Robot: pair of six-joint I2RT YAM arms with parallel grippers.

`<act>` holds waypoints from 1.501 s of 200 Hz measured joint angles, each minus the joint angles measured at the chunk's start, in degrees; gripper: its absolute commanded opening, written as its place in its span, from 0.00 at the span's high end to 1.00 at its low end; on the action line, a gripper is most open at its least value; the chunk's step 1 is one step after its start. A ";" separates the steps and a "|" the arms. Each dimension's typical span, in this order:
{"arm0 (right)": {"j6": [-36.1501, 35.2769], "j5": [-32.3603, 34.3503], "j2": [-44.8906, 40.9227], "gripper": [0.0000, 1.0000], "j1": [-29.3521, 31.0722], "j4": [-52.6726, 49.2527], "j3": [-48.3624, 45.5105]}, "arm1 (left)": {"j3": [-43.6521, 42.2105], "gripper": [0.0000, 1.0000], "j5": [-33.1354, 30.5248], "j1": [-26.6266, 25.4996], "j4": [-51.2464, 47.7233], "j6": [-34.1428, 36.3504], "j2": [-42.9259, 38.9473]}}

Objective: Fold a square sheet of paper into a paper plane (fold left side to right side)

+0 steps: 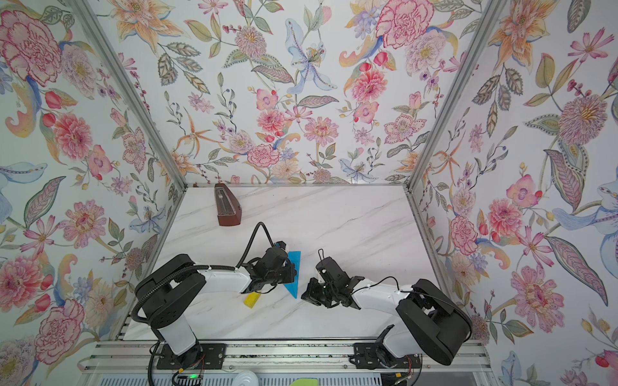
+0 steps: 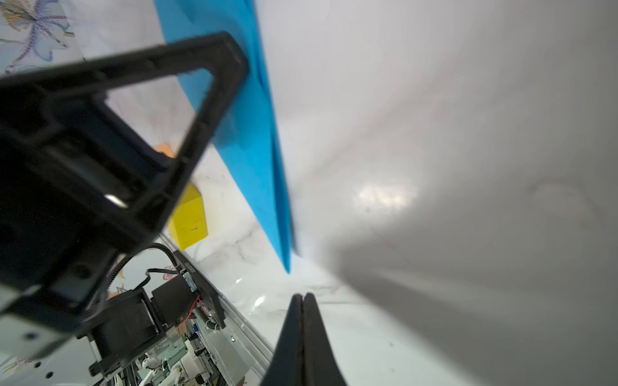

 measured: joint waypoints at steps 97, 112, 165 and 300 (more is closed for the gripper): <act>-0.55 -0.83 12.44 1.00 -0.24 2.47 6.19 | -0.02 1.00 -0.02 0.00 0.07 -0.39 0.00; -0.55 -1.46 13.29 1.00 -0.22 3.56 6.19 | -0.17 1.00 -0.02 0.00 0.39 -0.42 0.00; -0.55 -1.90 13.46 1.00 -0.07 4.17 6.16 | -0.26 1.00 -0.04 0.00 0.59 -0.42 0.00; -1.66 -3.08 14.58 1.00 0.09 5.53 6.16 | -0.33 0.97 -0.24 0.00 0.24 -0.20 -0.28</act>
